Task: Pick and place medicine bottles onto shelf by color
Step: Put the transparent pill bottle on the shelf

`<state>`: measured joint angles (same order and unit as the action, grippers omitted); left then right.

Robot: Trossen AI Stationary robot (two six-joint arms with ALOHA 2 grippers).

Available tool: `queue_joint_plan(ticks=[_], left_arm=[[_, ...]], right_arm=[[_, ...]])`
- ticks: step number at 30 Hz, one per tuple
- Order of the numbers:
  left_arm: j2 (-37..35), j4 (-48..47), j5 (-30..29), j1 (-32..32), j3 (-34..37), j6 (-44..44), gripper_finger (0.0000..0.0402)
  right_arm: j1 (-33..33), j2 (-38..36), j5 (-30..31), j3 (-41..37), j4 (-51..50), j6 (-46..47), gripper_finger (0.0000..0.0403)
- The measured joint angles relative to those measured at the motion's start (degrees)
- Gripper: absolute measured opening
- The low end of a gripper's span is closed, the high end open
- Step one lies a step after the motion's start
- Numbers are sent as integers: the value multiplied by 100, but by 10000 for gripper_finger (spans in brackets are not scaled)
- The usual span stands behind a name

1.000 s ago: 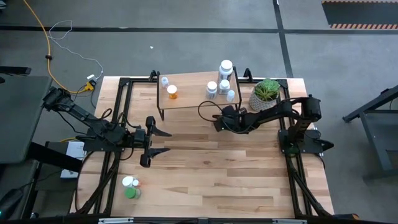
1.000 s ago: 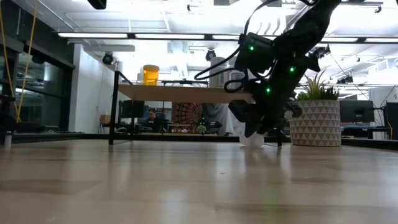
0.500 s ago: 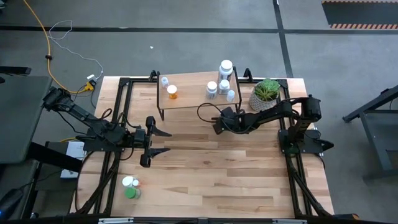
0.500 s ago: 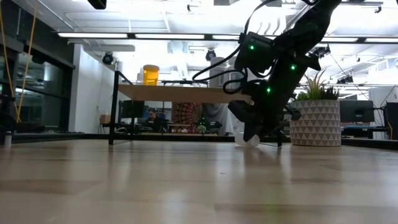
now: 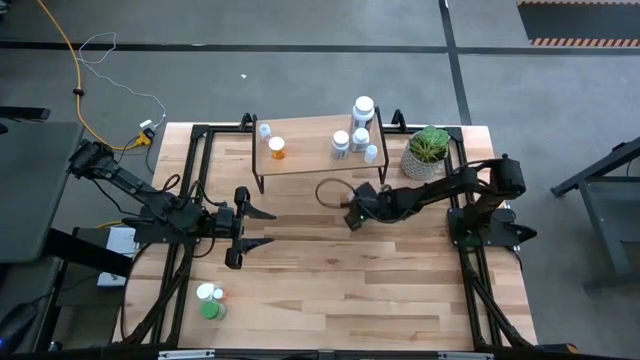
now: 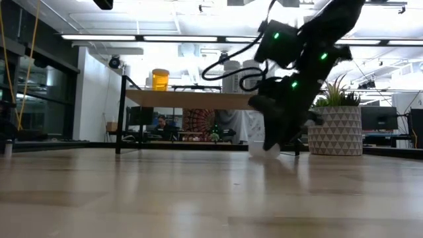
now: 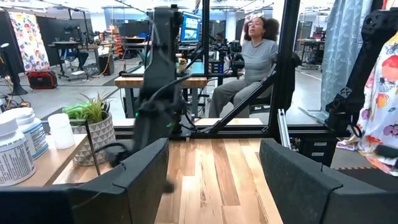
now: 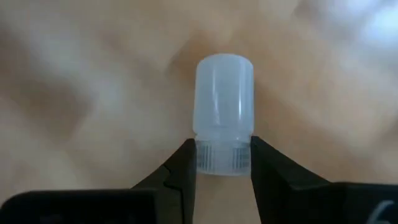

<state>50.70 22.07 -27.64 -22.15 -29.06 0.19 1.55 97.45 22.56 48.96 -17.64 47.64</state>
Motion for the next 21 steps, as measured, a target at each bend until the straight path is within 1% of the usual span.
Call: queue_joint_plan(ticks=[3,5,9,12,14,16,18,21], left_arm=[[0,-9,0,0,0,0,243],[0,-5,0,0,0,-2,243],[0,1,0,-2,0,-2,243],[0,2,0,-2,0,-30,243],[24,-1,7,0,0,-205,243],[100,-14,141,0,0,-328,243],[249,25,340,-2,0,-320,243],[625,115,508,-2,0,-120,243]], right_arm=[[407,-257,-496,247,-1023,242,95],[700,-420,-740,627,-1888,437,95],[1172,-506,-891,1816,-3736,644,95],[1338,-516,-865,2729,-4529,635,95],[1395,-524,-860,3178,-4766,474,95],[1476,-524,-842,3469,-4682,178,95],[1560,-526,-810,3589,-4455,-98,96],[1679,-522,-820,3545,-3960,-458,96]])
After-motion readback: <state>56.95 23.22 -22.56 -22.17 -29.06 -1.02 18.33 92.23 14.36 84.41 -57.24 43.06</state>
